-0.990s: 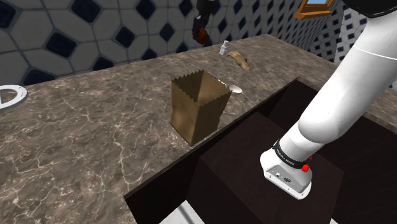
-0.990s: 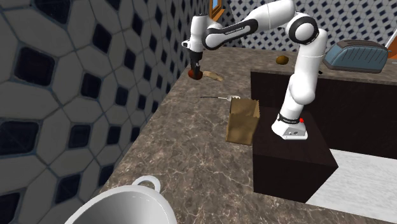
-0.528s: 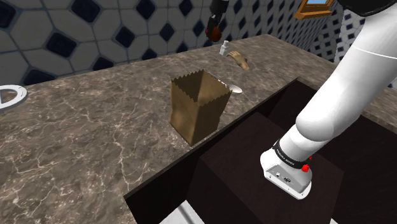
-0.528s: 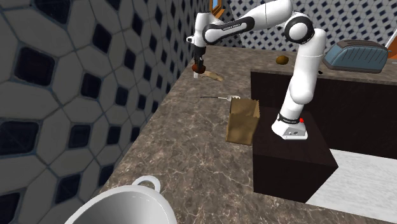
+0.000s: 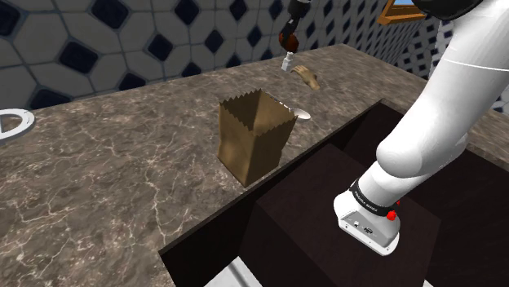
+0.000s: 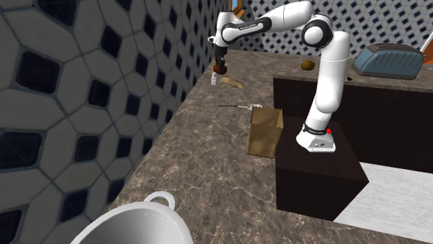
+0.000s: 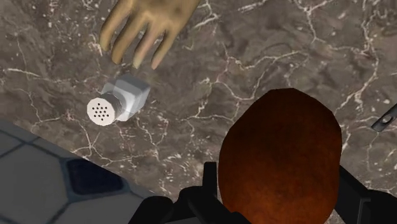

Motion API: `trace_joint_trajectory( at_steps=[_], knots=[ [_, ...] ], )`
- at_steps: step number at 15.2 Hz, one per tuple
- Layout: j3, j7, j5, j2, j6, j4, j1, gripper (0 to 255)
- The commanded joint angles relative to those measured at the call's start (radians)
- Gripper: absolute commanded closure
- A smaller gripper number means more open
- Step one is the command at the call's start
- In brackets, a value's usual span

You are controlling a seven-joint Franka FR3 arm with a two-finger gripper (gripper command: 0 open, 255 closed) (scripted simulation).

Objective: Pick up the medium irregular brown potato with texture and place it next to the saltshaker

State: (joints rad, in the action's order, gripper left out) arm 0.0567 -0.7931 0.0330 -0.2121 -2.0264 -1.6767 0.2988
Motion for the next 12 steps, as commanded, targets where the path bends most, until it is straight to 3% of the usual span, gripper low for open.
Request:
trace_joint_trajectory(
  at_steps=[1, 12],
  knots=[
    [0.002, -0.01, 0.003, -0.008, -0.023, -0.016, 0.005, 255],
    [0.001, -0.016, 0.008, -0.044, -0.159, -0.115, 0.005, 255]
  ],
)
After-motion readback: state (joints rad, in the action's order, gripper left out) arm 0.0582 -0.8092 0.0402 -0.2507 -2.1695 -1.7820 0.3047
